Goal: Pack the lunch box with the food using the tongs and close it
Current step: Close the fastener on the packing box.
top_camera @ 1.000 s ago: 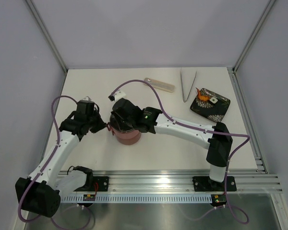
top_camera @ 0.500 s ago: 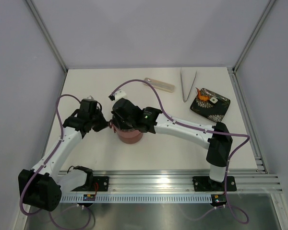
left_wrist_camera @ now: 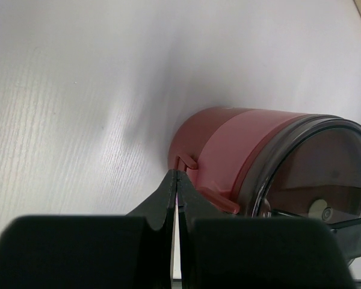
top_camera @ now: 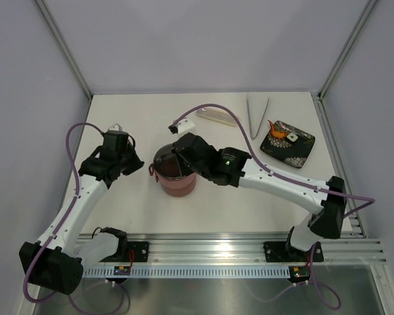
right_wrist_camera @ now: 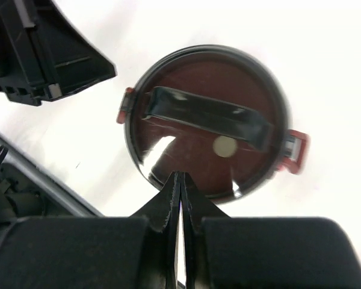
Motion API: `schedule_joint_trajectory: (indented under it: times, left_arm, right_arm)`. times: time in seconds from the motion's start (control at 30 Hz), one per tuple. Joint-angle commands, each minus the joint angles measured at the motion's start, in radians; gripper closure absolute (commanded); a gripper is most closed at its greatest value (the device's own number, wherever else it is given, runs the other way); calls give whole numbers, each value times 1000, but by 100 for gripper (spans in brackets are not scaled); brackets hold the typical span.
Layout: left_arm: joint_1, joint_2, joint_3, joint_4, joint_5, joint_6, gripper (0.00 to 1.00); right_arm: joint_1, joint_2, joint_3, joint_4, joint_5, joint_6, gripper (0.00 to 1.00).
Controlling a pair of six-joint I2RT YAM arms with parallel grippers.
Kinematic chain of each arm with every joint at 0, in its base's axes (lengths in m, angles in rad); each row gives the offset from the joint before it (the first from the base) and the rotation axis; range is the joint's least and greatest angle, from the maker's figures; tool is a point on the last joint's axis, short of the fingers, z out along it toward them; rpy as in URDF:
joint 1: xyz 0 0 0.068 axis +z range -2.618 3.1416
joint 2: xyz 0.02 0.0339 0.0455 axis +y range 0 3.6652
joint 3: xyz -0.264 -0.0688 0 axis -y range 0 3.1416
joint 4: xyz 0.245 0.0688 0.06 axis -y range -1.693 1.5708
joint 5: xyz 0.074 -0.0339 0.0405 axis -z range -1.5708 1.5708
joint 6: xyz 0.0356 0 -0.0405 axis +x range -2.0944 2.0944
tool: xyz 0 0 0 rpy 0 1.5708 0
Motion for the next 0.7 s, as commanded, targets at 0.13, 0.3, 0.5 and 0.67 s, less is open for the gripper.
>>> schedule_joint_trajectory:
  times: [0.13, 0.3, 0.5, 0.67]
  left_arm:
    - [-2, 16, 77, -5, -24, 26, 100]
    - [-2, 35, 118, -2, -18, 35, 100]
    - [-3, 62, 180, -20, -20, 77, 100]
    - [-3, 70, 152, -10, 0, 82, 100]
  right_arm:
    - [-74, -158, -112, -14, 170, 32, 93]
    - [-245, -149, -158, 6, 89, 16, 93]
    - [-334, 15, -79, 28, 8, -54, 93]
    - [-360, 133, 7, 62, -101, -100, 94]
